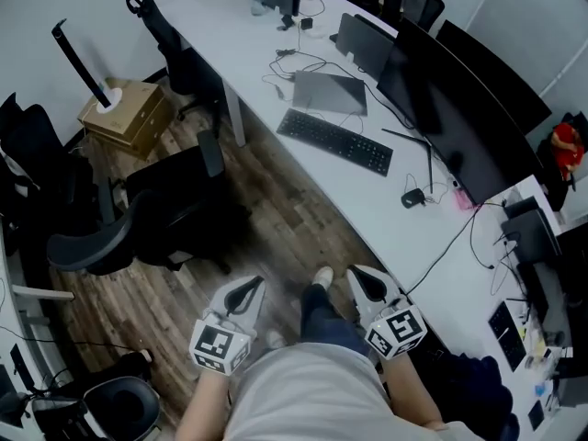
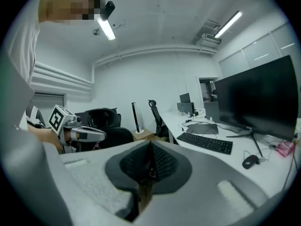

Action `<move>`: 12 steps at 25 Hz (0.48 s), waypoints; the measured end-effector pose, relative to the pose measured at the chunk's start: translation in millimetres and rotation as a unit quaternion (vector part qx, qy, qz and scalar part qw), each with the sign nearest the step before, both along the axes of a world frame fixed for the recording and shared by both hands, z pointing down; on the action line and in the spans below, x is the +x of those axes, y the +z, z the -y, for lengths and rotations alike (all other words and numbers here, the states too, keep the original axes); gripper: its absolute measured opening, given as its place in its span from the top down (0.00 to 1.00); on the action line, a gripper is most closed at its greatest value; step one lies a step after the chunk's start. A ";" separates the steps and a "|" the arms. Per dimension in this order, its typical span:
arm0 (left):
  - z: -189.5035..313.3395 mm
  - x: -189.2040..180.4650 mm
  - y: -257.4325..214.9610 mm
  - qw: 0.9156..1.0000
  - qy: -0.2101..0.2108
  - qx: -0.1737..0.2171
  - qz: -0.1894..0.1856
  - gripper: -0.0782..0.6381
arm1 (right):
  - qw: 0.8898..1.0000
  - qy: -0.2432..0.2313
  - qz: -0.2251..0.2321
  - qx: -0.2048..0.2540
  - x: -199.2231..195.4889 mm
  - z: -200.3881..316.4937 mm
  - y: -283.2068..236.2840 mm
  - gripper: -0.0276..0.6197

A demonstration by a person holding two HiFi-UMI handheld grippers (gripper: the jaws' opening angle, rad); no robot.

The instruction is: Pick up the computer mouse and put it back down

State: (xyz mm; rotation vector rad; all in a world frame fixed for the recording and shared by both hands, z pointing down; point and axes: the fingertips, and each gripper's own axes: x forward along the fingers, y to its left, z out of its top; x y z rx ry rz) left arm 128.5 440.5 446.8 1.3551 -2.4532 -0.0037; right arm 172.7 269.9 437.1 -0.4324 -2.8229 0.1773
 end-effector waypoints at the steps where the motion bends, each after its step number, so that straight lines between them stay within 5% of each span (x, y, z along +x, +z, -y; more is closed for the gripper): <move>1: 9.4 -11.6 0.0 1.000 0.000 -0.003 0.001 0.87 | 1.000 0.000 0.002 -0.003 -13.1 9.5 1.2 0.95; 12: 130.3 -136.9 -13.4 1.000 0.008 -0.016 0.004 0.87 | 1.000 -0.007 -0.002 -0.019 -134.2 120.1 -3.9 0.95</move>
